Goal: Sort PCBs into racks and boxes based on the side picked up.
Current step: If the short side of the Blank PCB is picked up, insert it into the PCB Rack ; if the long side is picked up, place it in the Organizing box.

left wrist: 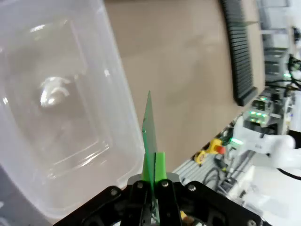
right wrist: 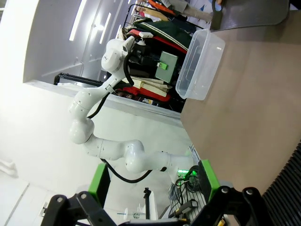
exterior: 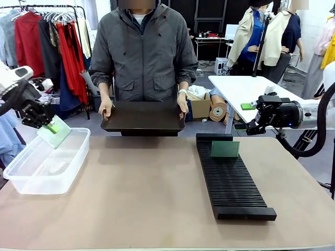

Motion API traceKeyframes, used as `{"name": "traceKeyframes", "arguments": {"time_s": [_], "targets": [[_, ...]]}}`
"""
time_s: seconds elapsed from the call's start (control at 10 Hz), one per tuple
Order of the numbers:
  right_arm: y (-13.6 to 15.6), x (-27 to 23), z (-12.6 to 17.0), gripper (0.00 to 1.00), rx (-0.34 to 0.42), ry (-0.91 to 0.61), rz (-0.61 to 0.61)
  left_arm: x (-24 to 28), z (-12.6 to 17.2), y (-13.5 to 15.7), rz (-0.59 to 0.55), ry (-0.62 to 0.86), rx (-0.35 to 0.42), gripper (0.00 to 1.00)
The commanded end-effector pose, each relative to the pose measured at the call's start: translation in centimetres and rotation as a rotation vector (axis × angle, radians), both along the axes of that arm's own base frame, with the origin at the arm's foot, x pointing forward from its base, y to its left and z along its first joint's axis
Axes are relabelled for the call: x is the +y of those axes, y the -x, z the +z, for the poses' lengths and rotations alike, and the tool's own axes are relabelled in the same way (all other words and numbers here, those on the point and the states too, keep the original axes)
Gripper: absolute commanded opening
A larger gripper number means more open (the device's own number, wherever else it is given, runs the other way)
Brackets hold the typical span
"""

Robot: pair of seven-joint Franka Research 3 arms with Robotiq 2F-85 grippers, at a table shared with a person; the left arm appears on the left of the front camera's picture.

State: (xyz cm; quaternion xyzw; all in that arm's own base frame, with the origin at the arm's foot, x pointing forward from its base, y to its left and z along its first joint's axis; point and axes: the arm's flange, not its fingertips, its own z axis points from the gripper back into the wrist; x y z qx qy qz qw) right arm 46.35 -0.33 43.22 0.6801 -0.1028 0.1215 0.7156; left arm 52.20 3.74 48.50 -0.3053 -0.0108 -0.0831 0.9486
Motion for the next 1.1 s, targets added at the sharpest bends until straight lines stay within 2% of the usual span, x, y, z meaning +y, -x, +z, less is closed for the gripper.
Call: {"name": "traceKeyframes", "arguments": {"time_s": [0.0,0.4,1.0], "targets": [[0.1,0.0,0.3,1.0,0.008,-0.004,0.005,-0.9,-0.3,-0.8,0.019,-0.075,0.021,0.0],[0.1,0.0,0.3,1.0,0.008,-0.004,0.005,0.1,-2.6,-1.4,0.054,-0.038,-0.061,0.0],[0.1,0.0,0.3,1.0,0.008,-0.004,0.005,0.5,-9.6,-3.7,0.047,-0.074,-0.039,0.0]]}}
